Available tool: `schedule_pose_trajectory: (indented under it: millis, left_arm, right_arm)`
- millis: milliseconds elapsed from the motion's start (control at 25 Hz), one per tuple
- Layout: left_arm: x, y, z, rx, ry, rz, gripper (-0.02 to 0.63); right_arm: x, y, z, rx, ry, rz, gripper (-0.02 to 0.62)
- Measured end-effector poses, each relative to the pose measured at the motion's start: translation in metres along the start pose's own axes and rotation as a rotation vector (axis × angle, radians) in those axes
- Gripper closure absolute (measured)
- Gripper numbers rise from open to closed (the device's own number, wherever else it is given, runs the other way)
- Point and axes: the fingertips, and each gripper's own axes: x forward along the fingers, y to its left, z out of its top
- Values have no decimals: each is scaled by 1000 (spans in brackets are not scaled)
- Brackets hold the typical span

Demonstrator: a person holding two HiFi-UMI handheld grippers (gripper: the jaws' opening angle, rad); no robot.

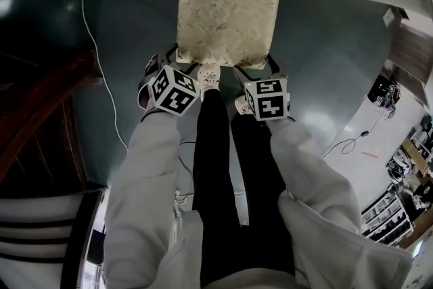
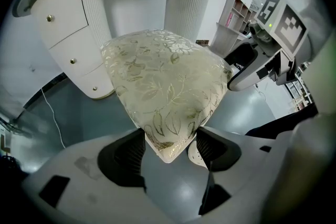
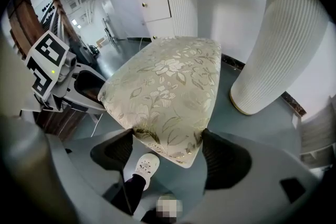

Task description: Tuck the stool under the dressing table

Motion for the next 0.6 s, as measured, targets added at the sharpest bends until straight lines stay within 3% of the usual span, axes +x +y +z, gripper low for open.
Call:
schedule_pose_trajectory:
  millis: [600]
  left_arm:
    - [18,17,56,84,-24,-21,298]
  right_arm:
    - [-1,-41,25,84,-37,-77,143]
